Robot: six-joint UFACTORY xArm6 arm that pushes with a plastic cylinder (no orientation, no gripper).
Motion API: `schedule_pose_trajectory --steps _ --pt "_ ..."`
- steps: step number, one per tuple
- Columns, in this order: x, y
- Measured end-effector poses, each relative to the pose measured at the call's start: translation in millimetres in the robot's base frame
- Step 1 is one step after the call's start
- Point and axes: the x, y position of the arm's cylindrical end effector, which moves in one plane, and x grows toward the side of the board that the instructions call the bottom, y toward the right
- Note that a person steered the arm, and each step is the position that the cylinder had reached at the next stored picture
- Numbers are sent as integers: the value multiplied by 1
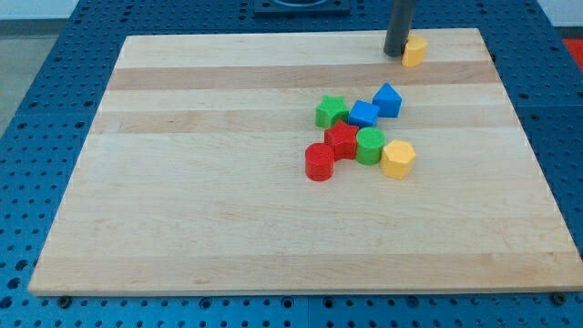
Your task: Move the heart towards the top right corner of the board
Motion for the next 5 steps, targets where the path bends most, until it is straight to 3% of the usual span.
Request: schedule_pose_trajectory --steps 5 --pt "0 26"
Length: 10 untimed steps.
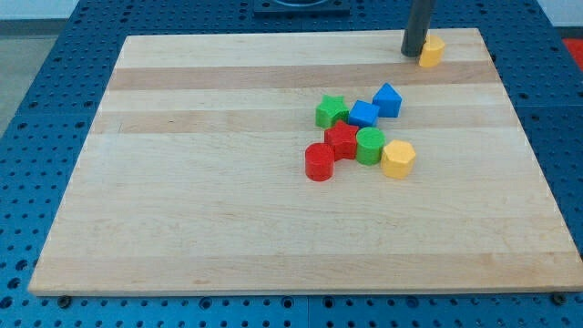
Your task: Move the heart towards the top right corner of the board
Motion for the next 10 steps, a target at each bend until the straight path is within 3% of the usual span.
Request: schedule_pose_trajectory --steps 8,10 --pt "0 32" --pt "1 -16"
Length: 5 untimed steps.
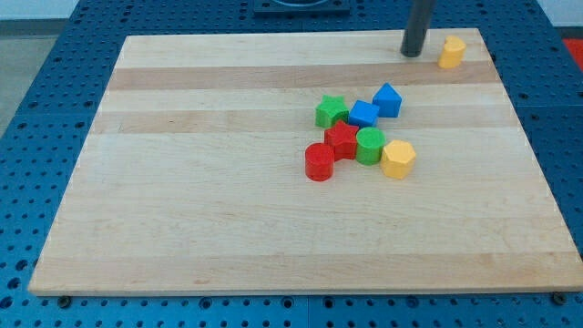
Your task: Move the heart towards the top right corner of the board
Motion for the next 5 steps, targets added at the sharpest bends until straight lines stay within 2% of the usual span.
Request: schedule_pose_trajectory --steps 2,3,5 --pt "60 -5" --pt "79 29" --pt "61 101"
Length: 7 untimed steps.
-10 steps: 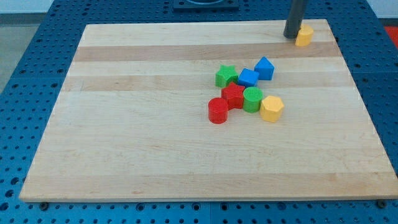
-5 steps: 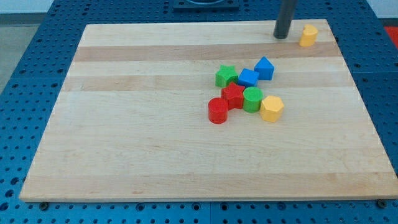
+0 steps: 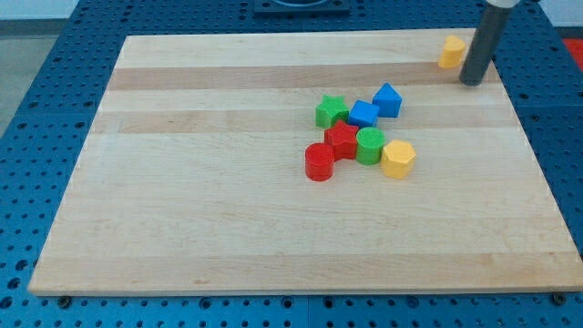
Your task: Move the heart towards the top right corner of the board
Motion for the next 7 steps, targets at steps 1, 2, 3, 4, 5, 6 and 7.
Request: schedule_pose_trajectory --steps 1,2,3,4,5,6,7 --pt "-17 6" --pt "-31 6" --pt "-33 6" --pt "-33 -2" --pt "-35 -5" --pt "-35 -7" --pt "-37 -7"
